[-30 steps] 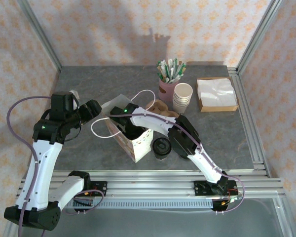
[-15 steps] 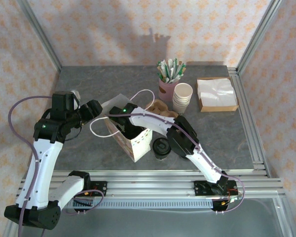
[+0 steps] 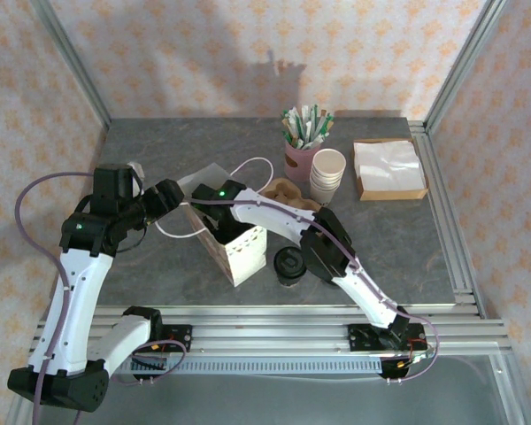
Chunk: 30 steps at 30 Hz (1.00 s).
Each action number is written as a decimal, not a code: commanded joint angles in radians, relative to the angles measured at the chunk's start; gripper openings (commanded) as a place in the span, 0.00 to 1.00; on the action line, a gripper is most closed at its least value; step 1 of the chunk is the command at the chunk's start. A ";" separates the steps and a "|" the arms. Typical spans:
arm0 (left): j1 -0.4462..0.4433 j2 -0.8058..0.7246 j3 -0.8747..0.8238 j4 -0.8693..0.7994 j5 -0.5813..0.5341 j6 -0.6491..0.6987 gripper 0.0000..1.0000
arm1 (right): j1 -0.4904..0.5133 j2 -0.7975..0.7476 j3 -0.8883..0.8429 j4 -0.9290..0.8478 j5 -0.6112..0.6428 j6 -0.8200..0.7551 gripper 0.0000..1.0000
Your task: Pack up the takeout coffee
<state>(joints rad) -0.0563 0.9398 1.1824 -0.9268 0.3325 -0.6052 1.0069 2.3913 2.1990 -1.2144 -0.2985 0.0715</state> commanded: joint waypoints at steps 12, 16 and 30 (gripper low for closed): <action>0.007 -0.001 0.010 -0.005 -0.028 0.003 0.79 | 0.000 -0.067 0.168 -0.127 0.074 0.002 0.73; 0.007 0.002 0.011 -0.007 -0.037 0.003 0.80 | 0.001 -0.104 0.238 -0.147 0.077 0.010 0.74; 0.007 0.004 0.025 -0.012 -0.059 0.002 0.80 | 0.000 -0.167 0.461 -0.252 0.127 0.035 0.79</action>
<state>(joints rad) -0.0563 0.9360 1.2110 -0.8856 0.3168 -0.6048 1.0004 2.3417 2.5900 -1.4670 -0.1940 0.0986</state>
